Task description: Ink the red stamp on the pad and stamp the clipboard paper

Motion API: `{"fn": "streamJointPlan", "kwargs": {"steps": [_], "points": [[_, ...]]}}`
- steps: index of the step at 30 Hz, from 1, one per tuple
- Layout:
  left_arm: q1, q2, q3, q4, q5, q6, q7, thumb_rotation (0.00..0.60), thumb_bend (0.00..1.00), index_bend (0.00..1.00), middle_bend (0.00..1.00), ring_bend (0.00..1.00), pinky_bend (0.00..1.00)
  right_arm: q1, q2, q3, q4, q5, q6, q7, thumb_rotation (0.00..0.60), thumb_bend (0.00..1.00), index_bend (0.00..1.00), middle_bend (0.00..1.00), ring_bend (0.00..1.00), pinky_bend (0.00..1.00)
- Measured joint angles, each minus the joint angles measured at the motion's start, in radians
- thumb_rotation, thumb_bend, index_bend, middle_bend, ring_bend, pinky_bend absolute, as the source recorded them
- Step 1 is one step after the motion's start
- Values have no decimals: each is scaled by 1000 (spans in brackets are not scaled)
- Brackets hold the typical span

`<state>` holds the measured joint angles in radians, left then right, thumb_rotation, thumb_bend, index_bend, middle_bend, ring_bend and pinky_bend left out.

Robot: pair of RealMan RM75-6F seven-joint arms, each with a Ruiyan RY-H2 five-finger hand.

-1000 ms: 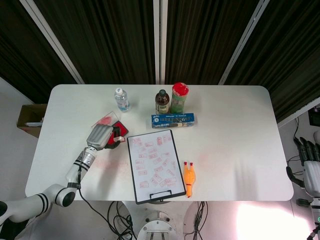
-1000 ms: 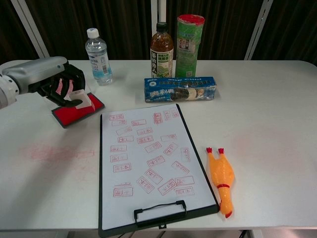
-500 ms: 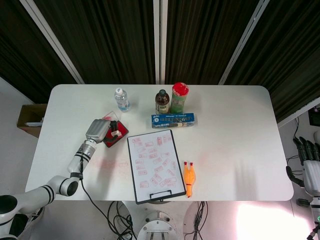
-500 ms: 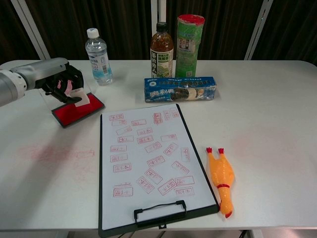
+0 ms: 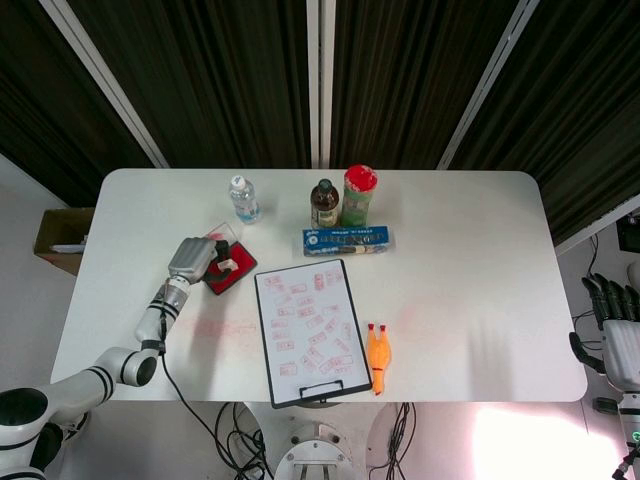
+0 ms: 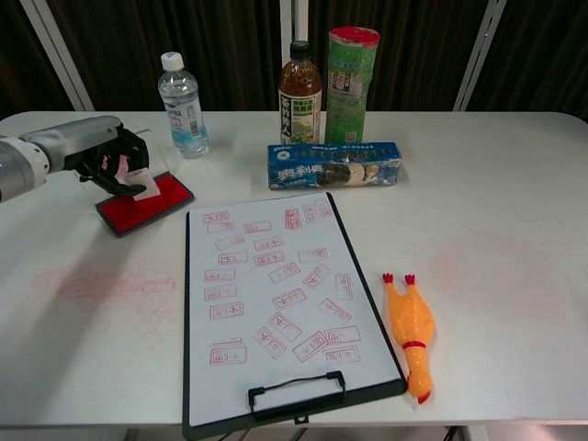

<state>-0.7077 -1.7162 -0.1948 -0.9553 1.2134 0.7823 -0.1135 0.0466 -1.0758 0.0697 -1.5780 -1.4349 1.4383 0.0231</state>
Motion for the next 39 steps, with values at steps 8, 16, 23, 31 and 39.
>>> {"fn": "streamJointPlan", "kwargs": {"steps": [8,16,23,31,39], "points": [[-1,-13,11,26,10,-6,-21,600,498,695,678,689,789,-1,0,0,0,3,1,2,600,299,0,0,0,0],[-2,-18,11,36,12,-7,-31,600,500,696,682,691,791,0,-4,-2,9,1,-2,9,600,300,0,0,0,0],[-2,10,-2,-13,8,4,-34,600,501,696,683,692,793,-2,-5,-2,19,-4,4,27,600,300,0,0,0,0],[6,98,-22,-175,-23,5,-19,600,500,695,682,692,795,-3,-9,-6,33,-17,9,49,600,300,0,0,0,0],[19,195,-26,-391,-79,2,34,600,501,696,683,693,795,-8,-12,-12,46,-34,20,71,600,300,0,0,0,0]]}}
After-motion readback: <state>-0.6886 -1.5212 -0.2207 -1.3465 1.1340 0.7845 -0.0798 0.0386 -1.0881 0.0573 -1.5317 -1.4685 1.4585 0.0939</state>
